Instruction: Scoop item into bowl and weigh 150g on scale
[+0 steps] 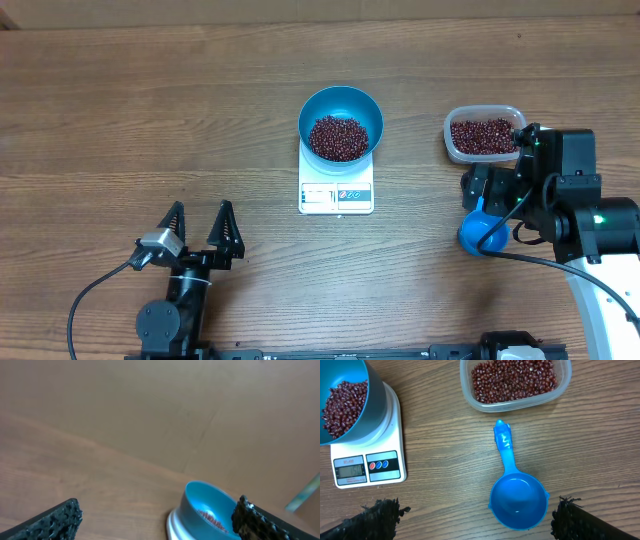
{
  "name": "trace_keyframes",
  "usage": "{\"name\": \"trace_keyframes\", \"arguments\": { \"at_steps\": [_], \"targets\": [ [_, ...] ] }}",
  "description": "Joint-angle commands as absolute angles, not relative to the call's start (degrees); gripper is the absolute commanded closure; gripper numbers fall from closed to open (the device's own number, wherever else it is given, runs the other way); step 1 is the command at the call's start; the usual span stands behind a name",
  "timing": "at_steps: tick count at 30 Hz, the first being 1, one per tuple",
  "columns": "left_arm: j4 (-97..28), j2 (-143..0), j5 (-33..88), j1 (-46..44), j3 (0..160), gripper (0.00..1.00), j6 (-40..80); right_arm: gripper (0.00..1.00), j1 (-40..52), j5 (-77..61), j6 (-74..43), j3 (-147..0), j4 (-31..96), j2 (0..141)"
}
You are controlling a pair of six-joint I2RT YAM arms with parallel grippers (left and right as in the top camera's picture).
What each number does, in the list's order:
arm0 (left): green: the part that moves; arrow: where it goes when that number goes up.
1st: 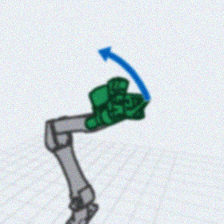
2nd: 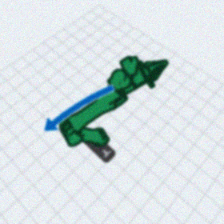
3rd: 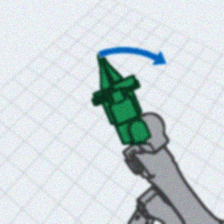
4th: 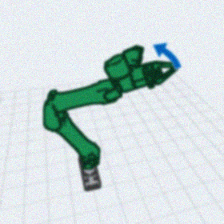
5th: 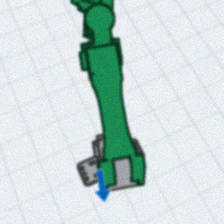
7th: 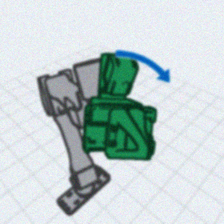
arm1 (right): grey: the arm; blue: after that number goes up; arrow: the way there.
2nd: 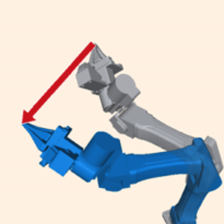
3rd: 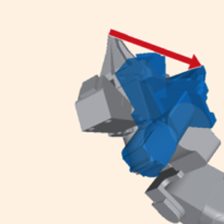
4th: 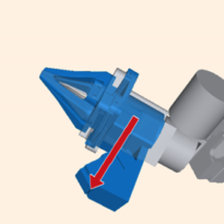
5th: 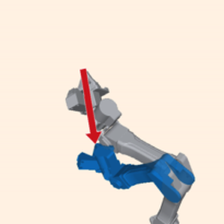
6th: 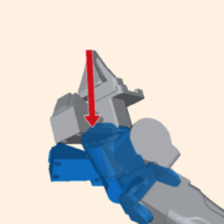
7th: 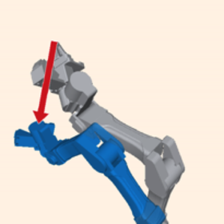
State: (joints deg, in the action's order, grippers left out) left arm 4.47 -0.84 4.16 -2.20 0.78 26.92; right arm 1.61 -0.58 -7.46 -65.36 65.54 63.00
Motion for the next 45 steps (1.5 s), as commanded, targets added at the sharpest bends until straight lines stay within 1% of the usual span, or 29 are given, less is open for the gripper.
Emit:
{"name": "trace_keyframes", "arguments": {
  "at_steps": [1, 3, 4, 39, 45],
  "targets": [
    [0.23, -0.19, 2.85, -1.78, 0.27, 0.0, 27.73, 0.0, 1.87, -0.08, -7.51, -66.5, 65.23, 62.81],
    [-4.19, -0.19, 3.25, -1.78, 0.27, 0.01, 27.75, 0.0, 1.87, -0.08, -7.51, -66.5, 65.23, 62.81],
    [-4.32, -0.19, 3.6, -1.8, 0.27, 0.0, 26.79, 0.0, 1.87, -0.08, -7.51, -66.5, 65.23, 62.81],
    [-4.23, -0.25, 3.33, -1.8, 0.27, 0.0, 26.83, 0.0, 2.26, 1.65, -7.09, -66.46, 64.9, 62.78],
    [-4.23, -0.25, 3.33, -1.8, 0.27, 0.0, 26.83, 0.0, 3.88, -0.47, -7.97, -65.01, 62.3, 59.46]
  ]
}}
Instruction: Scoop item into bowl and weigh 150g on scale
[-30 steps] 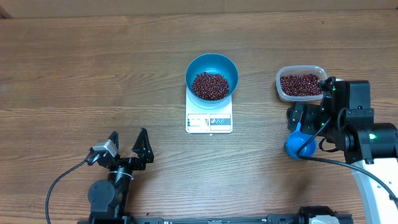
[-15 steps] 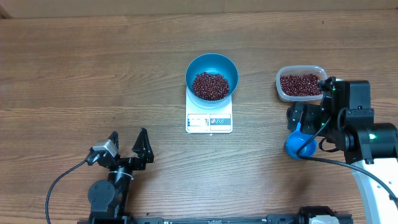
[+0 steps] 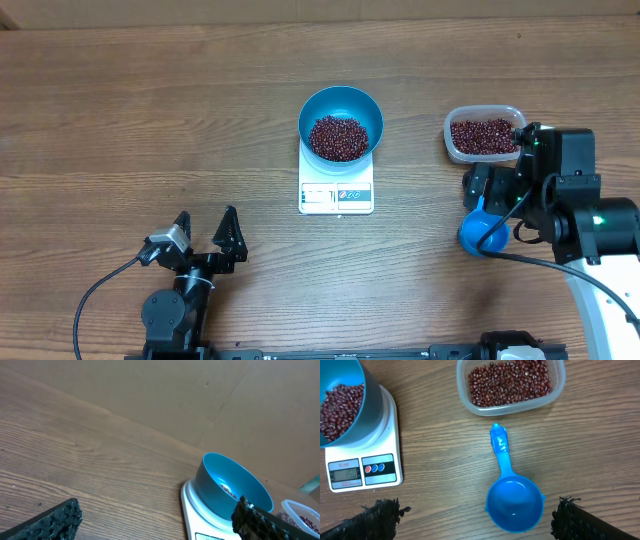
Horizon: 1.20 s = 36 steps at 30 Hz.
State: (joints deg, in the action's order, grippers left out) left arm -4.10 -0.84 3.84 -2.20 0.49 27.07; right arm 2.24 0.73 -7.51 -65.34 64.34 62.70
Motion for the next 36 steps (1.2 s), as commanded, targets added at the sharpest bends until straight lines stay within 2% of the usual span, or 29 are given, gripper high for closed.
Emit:
{"name": "trace_keyframes", "arguments": {
  "at_steps": [1, 7, 12, 17, 20, 30, 36],
  "targets": [
    [-4.23, -0.25, 3.33, -1.8, 0.27, 0.01, 26.83, 0.0, 5.32, -1.56, -7.94, -63.77, 59.86, 57.78],
    [-4.23, -0.25, 3.33, -1.8, 0.27, 0.0, 26.83, 0.0, 15.55, -2.66, -8.67, -51.57, 42.02, 46.52],
    [-4.23, -0.25, 3.33, -1.8, 0.27, 0.0, 26.83, 0.0, 21.39, -2.63, -12.43, -34.72, 25.87, 35.35],
    [-4.23, -0.25, 3.33, -1.8, 0.27, 0.0, 26.83, 0.0, 21.56, 0.1, -24.08, -13.93, 7.84, 22.37],
    [-4.23, -0.25, 3.33, -1.8, 0.27, 0.0, 26.83, 0.0, 21.56, 2.52, -26.81, -7.11, 2.35, 16.36],
    [-4.23, -0.25, 3.33, -1.8, 0.27, 0.0, 26.83, 0.0, 21.08, 11.18, -27.2, -1.87, 0.12, 0.71],
    [-4.23, -0.25, 3.33, -1.8, 0.27, 0.0, 26.83, 0.0, 18.57, 10.22, -27.2, -0.38, 0.23, 0.14]
  ]
}}
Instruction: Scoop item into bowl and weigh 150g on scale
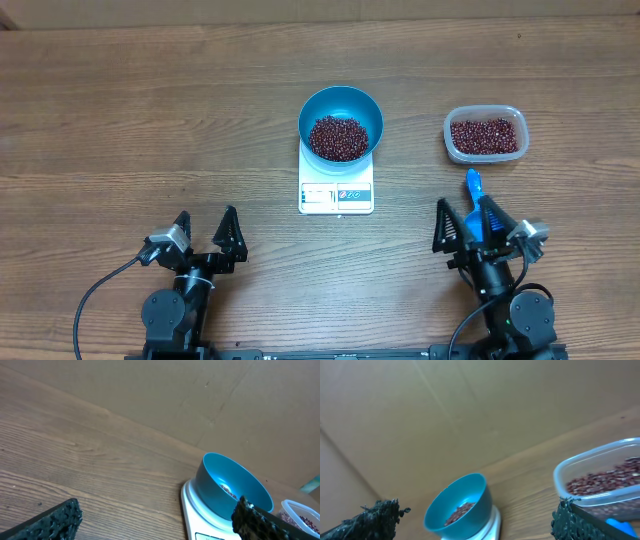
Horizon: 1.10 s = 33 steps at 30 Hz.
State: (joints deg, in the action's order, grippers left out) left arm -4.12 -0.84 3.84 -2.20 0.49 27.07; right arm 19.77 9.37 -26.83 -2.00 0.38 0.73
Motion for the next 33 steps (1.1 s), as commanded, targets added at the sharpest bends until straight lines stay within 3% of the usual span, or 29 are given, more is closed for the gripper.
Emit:
{"name": "trace_keyframes", "arguments": {
  "at_steps": [1, 10, 33],
  "targets": [
    [-4.23, -0.25, 3.33, -1.8, 0.27, 0.0, 26.83, 0.0, 18.24, 9.82, -27.18, -0.43, 1.74, 0.14],
    [-4.23, -0.25, 3.33, -1.8, 0.27, 0.0, 26.83, 0.0, 18.13, -0.12, -11.16, -0.47, 4.86, 0.14],
    [-4.23, -0.25, 3.33, -1.8, 0.27, 0.0, 26.83, 0.0, 18.13, -0.12, -10.59, -0.47, 4.82, 0.16]
  ]
}}
